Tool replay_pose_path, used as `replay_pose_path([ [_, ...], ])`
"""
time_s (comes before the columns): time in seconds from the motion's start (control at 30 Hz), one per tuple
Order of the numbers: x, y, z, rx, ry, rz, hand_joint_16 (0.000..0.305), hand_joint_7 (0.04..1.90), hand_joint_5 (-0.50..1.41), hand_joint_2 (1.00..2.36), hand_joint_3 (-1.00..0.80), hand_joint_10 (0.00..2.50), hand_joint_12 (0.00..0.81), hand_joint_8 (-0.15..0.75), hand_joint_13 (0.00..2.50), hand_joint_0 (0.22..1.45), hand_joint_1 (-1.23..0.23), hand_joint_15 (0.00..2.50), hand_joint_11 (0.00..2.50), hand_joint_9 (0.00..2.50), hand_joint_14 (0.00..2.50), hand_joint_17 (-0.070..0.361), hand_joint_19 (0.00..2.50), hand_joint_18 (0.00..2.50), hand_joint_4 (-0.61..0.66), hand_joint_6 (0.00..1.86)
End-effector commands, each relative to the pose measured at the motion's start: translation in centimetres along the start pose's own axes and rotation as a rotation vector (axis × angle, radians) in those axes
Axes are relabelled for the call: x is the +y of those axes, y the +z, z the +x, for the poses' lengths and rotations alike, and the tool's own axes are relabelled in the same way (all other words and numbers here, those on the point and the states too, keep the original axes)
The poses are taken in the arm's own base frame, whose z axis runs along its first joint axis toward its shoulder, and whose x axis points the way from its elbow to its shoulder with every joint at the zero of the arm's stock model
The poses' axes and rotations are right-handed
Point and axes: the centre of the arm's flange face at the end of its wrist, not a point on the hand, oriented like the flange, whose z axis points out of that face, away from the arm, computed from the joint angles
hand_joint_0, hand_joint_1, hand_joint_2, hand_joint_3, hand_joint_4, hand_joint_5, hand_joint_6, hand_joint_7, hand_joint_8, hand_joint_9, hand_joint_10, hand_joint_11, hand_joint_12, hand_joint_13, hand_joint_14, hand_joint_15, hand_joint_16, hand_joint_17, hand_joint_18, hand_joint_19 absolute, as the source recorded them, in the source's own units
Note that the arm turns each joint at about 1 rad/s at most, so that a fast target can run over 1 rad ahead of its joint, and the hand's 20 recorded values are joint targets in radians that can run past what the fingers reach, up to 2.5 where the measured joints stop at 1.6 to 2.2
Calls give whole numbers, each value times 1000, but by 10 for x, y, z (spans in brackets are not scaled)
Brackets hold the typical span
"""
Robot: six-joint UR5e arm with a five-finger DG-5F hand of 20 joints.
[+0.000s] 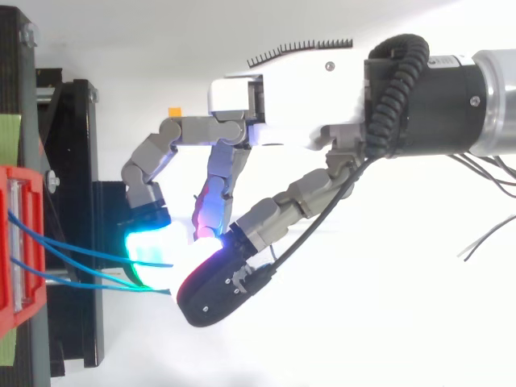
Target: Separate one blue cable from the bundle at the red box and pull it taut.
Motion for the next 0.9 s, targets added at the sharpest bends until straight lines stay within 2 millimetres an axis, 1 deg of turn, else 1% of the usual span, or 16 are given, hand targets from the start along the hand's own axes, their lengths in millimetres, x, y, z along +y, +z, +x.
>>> replay_pose_path([
  [0.0, 0, 0, 0, 0, 4, 1, 44, 1091, -12, 1013, -47, 26, 293, 239, 1078, 627, -890, 620, 722, 1334, 23, 99, 633, 913, -239, 890],
  [0.1, 0, 0, 0, 2, 4, 1, 44, 1084, -6, 1010, -30, 29, 294, 246, 1107, 634, -908, 632, 745, 1366, 22, 100, 626, 922, -239, 889],
  [0.2, -1, 0, 1, 5, 16, 3, 44, 1074, -5, 1011, -20, 33, 292, 247, 1143, 636, -910, 675, 914, 1517, 25, 98, 625, 932, -229, 890],
  [0.3, -1, -1, 1, 4, 27, 5, 42, 1066, -6, 1011, -23, 35, 289, 239, 1152, 639, -908, 696, 1137, 1676, 23, 95, 616, 935, -228, 893],
  [0.37, -2, -1, 1, 4, 36, 7, 42, 1062, -6, 1012, -26, 34, 289, 228, 1155, 640, -907, 708, 1197, 1716, 25, 94, 624, 932, -225, 894],
  [0.43, -1, -1, 1, 4, 40, 8, 42, 1061, -6, 1012, -30, 37, 288, 236, 1158, 641, -907, 710, 1241, 1727, 26, 94, 620, 932, -227, 894],
  [0.57, -2, -3, 1, 7, 42, 23, 41, 1056, -7, 1012, -30, 35, 287, 237, 1161, 640, -903, 715, 1257, 1731, 24, 93, 618, 931, -230, 895],
  [0.7, 4, -9, 2, 19, 38, 45, 40, 1057, -8, 1013, -36, 34, 284, 231, 1171, 639, -896, 737, 1240, 1722, 26, 91, 628, 929, -229, 896],
  [0.73, 8, -11, 1, 19, 37, 47, 40, 1059, -9, 1014, -36, 35, 286, 225, 1172, 638, -895, 733, 1240, 1714, 27, 91, 622, 929, -232, 896],
  [0.77, 14, -16, 1, 25, 36, 55, 41, 1060, -9, 1014, -34, 33, 290, 234, 1174, 637, -895, 722, 1125, 1614, 24, 91, 623, 932, -234, 895],
  [0.8, 15, -17, 2, 29, 34, 61, 41, 1062, -8, 1013, -32, 32, 291, 239, 1170, 636, -896, 722, 1055, 1556, 26, 92, 623, 933, -237, 894],
  [0.83, 16, -18, 2, 31, 35, 65, 41, 1063, -8, 1013, -30, 30, 292, 243, 1163, 635, -898, 704, 878, 1443, 25, 91, 620, 930, -240, 894],
  [0.87, 19, -23, 1, 37, 36, 82, 41, 1056, -7, 1013, -27, 29, 288, 243, 1154, 633, -899, 678, 815, 1358, 25, 92, 614, 933, -238, 893],
])
